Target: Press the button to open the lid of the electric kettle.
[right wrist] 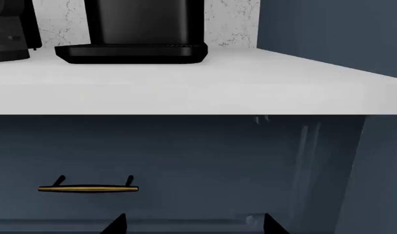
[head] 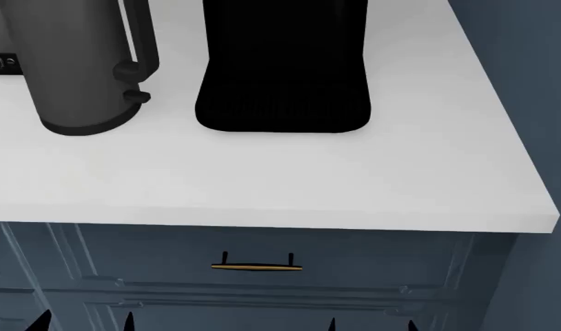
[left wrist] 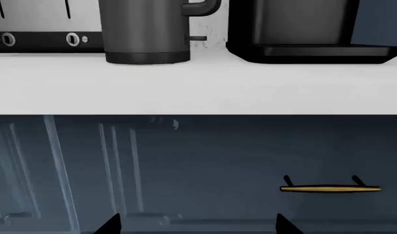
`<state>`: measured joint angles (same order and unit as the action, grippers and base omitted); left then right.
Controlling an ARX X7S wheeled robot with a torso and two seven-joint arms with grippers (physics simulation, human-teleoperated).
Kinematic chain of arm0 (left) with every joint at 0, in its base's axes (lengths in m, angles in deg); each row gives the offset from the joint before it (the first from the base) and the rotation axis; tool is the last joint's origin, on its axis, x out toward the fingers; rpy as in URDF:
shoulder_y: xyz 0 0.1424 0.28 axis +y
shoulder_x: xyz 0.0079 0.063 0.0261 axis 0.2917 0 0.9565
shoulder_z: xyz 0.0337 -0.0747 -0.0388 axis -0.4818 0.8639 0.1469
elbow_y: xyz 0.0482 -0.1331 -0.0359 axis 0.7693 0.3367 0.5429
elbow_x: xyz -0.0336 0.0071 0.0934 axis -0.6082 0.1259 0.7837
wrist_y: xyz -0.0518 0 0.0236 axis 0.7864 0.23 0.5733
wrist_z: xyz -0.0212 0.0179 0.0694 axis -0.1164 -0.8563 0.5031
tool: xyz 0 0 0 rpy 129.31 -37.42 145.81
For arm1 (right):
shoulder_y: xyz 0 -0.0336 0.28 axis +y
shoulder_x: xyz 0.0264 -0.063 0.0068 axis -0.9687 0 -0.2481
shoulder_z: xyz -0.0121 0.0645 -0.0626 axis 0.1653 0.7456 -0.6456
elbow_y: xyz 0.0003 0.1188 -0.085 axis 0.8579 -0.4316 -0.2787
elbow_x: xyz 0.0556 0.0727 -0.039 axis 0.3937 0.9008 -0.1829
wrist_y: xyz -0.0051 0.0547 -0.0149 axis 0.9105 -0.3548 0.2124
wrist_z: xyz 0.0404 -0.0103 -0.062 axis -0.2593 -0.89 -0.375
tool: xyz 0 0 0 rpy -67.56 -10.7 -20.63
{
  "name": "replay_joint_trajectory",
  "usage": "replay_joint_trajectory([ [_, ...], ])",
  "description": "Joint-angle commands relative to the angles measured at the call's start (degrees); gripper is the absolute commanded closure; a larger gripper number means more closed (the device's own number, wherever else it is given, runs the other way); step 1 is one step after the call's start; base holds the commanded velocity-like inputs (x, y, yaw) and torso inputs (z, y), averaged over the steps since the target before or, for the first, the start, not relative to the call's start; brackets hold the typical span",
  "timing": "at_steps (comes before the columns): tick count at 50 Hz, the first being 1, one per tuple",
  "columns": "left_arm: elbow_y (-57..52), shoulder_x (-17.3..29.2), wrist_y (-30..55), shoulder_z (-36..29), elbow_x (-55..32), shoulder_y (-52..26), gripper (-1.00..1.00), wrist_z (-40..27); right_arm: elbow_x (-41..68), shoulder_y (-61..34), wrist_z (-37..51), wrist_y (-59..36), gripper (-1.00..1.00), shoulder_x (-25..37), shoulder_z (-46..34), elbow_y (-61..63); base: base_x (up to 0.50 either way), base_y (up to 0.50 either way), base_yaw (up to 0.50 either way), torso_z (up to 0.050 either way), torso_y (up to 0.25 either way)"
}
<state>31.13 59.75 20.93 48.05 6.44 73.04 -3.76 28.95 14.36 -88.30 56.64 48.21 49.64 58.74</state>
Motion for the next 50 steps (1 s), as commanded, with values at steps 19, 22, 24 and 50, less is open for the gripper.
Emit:
replay_joint_trajectory([
  [19, -15.0, 4.3, 9.3, -2.2, -8.3, 2.0, -1.0, -3.2, 1.9, 2.2, 5.1, -14.4, -1.0, 5.3, -3.3, 19.2, 0.0, 0.0, 0.0, 0.0, 0.0],
  [22, -21.1, 5.2, 14.3, -3.5, -8.3, 2.7, -1.0, -3.6, 1.4, 1.5, 6.0, -24.3, -1.0, 6.4, -2.6, 30.4, 0.0, 0.0, 0.0, 0.0, 0.0],
  [24, -24.1, 5.9, 16.8, -5.2, -7.4, 2.7, -1.0, -3.6, 2.0, 1.5, 7.1, -28.9, -1.0, 6.4, -0.6, 33.9, 0.0, 0.0, 0.0, 0.0, 0.0],
  [50, -25.1, 6.8, 16.3, -7.3, -10.0, 2.9, -1.0, -4.7, 19.2, 25.5, 12.8, -20.0, -1.0, 0.7, 18.9, 25.3, 0.0, 0.0, 0.0, 0.0, 0.0],
])
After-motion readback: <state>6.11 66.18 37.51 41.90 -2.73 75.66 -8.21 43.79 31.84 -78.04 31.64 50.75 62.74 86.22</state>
